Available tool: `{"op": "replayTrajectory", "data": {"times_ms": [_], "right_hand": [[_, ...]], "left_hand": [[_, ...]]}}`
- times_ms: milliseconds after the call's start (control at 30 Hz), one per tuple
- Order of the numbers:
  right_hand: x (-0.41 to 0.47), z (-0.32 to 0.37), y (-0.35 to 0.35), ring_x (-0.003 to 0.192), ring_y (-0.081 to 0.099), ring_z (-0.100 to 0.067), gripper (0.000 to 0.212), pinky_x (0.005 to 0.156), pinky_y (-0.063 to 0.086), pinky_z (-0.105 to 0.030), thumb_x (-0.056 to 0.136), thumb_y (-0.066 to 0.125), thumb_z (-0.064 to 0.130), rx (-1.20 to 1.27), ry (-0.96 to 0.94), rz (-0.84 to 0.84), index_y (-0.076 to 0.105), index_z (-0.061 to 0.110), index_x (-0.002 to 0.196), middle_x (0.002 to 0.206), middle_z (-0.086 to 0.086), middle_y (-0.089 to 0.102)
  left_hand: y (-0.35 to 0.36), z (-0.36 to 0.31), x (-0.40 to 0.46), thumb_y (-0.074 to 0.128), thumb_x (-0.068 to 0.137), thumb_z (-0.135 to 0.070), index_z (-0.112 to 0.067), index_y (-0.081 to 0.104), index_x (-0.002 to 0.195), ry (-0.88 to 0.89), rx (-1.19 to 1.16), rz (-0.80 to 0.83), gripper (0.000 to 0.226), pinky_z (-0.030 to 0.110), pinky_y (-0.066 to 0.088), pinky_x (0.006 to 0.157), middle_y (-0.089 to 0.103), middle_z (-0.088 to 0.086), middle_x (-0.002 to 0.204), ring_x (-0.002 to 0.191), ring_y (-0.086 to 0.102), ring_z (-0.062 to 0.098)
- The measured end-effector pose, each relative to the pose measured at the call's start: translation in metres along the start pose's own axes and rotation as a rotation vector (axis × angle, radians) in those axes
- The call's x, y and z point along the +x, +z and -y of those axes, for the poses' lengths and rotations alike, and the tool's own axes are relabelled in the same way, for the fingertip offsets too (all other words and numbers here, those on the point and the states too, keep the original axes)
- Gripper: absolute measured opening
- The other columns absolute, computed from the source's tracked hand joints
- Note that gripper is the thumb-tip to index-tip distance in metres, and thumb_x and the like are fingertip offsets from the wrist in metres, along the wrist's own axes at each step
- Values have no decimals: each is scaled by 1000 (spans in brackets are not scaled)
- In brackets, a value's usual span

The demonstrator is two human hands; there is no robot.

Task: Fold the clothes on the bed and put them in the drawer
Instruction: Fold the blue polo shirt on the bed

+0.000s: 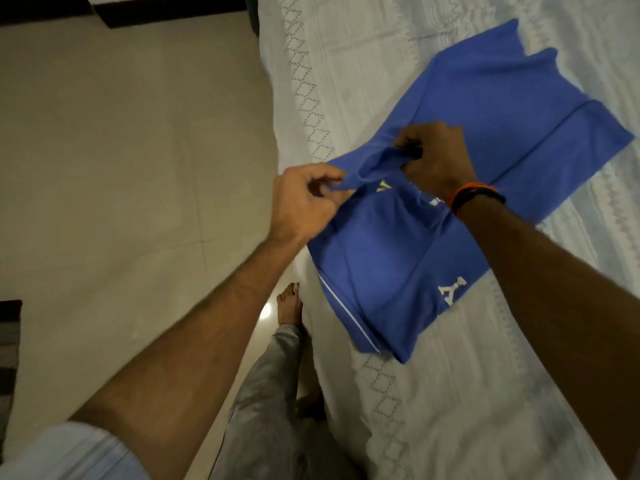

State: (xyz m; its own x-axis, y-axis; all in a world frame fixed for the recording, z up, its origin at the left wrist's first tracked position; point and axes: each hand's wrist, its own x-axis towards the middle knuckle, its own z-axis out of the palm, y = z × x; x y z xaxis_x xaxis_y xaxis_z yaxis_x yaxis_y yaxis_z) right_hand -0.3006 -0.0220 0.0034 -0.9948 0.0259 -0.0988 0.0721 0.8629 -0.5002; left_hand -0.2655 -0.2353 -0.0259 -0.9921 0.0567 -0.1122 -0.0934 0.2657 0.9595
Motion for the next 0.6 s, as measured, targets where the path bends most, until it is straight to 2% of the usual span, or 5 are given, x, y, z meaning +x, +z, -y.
{"op": "replayTrajectory", "data": {"times_ms": [133, 267, 300, 467, 600], "right_hand": [[-57, -32, 6, 89, 63, -44, 30, 80, 53, -49, 66, 60, -9, -122, -1, 66, 73, 4, 90, 91, -19, 72], [-92, -55, 21, 106, 60, -44, 42, 91, 50, -49, 68, 59, -8, -241, 89, 234, 72, 8, 105, 109, -20, 68], [-100, -57, 25, 110, 58, -42, 43, 93, 48, -45, 70, 58, -7, -177, 134, 183, 70, 5, 109, 115, -20, 66], [-119, -23, 51, 108, 57, -31, 55, 85, 42, -29, 83, 74, 24, 323, 535, -198, 50, 1, 126, 127, -17, 52], [-117, -10, 76, 99, 62, -27, 85, 81, 58, -41, 64, 85, 52, 585, 931, -22, 50, 4, 125, 118, -8, 63]], "left_hand": [[33, 3, -59, 68, 83, -18, -21, 77, 98, 260, 500, 155, 17, 34, 54, 77, 74, -3, 98, 88, 67, 21], [57, 12, -84, 60, 83, -10, -23, 65, 126, 79, 711, 622, 45, 41, 52, 90, 68, 3, 121, 108, 62, 27], [60, 14, -88, 57, 80, -4, -21, 66, 125, 22, 606, 538, 50, 40, 52, 91, 69, 2, 119, 105, 63, 24], [41, 18, -70, 58, 85, -8, -16, 64, 99, -292, 161, -468, 17, 33, 54, 86, 64, -9, 84, 87, 65, 17], [16, 26, -33, 60, 88, -51, -15, 64, 88, -662, -2, -423, 36, 37, 58, 83, 70, 0, 85, 85, 69, 22]]}}
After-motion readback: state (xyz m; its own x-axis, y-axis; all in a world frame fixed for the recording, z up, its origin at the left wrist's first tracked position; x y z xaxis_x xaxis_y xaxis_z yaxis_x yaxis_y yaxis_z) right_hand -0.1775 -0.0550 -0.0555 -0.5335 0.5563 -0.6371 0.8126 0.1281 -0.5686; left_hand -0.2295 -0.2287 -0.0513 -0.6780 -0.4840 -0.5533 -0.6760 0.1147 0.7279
